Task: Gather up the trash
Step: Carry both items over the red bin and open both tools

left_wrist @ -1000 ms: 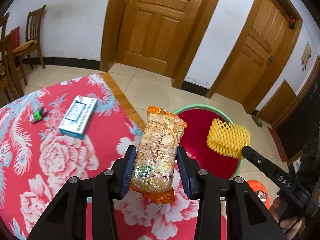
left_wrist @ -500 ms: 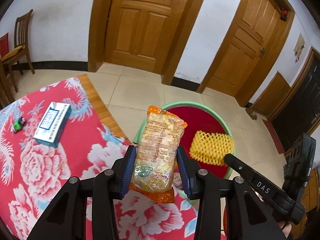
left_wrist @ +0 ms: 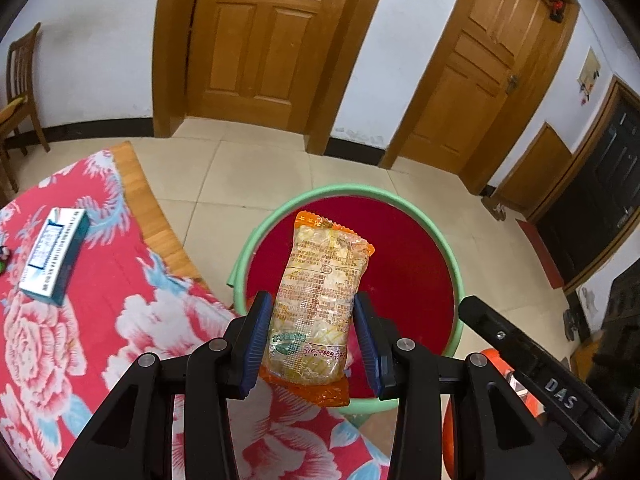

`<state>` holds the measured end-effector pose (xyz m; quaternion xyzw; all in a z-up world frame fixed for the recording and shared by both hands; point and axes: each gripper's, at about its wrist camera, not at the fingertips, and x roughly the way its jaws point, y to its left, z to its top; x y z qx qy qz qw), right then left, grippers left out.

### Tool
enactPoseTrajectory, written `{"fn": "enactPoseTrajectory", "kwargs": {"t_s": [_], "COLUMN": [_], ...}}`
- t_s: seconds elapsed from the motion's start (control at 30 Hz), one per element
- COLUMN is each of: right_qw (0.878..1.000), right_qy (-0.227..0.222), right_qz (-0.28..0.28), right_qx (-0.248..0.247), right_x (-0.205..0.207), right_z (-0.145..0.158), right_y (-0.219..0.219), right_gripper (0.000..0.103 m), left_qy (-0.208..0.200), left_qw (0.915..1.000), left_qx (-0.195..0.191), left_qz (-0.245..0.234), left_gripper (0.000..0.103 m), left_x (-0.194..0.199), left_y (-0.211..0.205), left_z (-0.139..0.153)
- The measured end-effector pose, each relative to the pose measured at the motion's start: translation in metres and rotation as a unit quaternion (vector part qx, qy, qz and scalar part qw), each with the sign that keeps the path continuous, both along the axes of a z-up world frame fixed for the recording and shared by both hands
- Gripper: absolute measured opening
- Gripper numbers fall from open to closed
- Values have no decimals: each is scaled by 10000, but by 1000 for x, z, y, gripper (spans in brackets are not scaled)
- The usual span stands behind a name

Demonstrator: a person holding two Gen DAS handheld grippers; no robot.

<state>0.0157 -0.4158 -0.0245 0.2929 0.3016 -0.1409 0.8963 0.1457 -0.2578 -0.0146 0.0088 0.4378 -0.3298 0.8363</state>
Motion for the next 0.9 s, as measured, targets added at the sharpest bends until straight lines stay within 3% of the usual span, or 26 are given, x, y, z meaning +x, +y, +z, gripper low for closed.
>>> {"fn": "enactPoseTrajectory", "kwargs": {"t_s": [0.43,0.6,0.9], "right_qw": [9997,9996,9996], "right_qy": [-76,-82,-126], "right_qz": [-206,-245,-249], "right_qx": [-63,-62,-102], "right_x": [-4,-6,-8], "right_z": [7,8,15], "right_y": [-4,-3,0], "right_gripper": [40,42,43], "left_qy": [180,66,-17], "left_qw": [9993,9994,9998], "left_qx": [230,213,115], "left_qz": [-233,-262,-165], "left_gripper": [44,57,57], "left_x": [3,-2,-8], "left_y": [-26,-29,-17], "left_z": [-20,-15,-2]}}
